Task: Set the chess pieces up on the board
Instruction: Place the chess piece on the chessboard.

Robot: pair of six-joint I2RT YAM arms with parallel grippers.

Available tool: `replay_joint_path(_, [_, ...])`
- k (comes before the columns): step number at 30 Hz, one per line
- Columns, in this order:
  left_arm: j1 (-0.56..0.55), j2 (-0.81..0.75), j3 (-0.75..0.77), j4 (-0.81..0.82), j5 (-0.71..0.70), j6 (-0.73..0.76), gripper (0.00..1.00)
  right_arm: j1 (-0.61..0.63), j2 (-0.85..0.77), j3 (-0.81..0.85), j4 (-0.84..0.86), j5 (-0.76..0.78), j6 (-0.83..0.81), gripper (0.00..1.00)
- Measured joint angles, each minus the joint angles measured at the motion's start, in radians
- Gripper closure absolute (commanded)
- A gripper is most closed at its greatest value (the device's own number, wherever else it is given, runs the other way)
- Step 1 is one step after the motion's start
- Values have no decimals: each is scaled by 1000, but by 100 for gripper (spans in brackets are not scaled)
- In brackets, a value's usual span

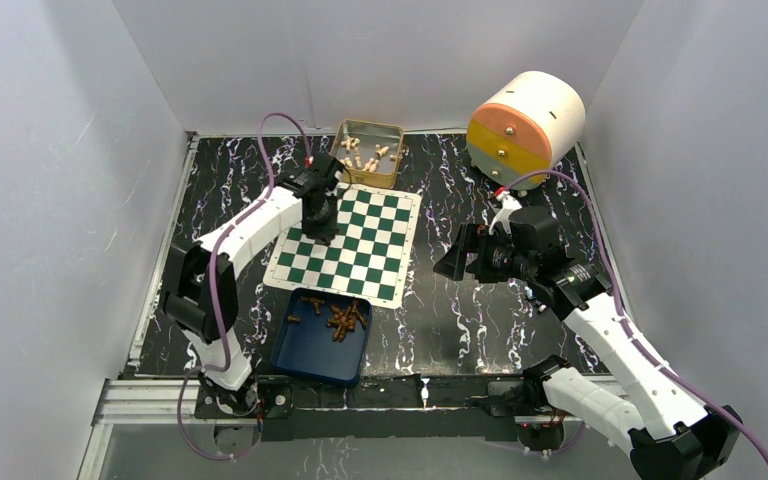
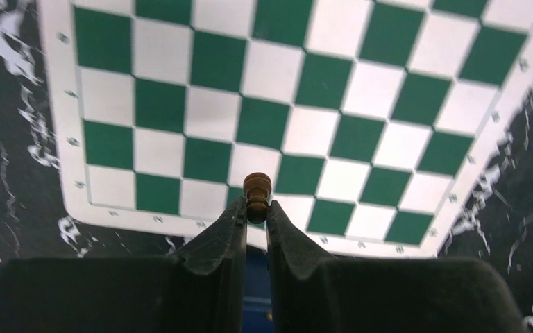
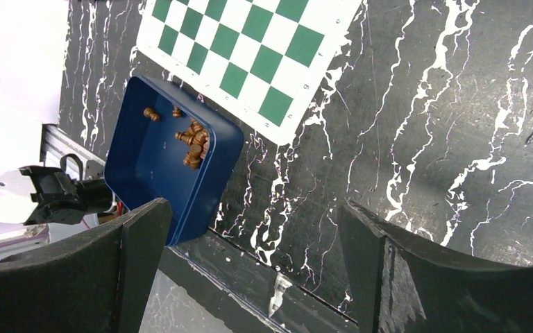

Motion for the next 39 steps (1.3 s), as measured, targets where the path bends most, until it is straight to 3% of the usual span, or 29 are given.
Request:
replay_joint_path(14, [270, 266, 284, 97, 64, 43, 90, 0, -2, -2, 30, -41, 39, 1])
replay_joint_path(27, [274, 418, 343, 109, 121, 53, 90, 0, -4, 16, 26, -17, 42, 1])
replay_joint_path(39, [273, 443, 345, 110, 109, 87, 90, 0, 40, 32, 25, -10, 20, 1])
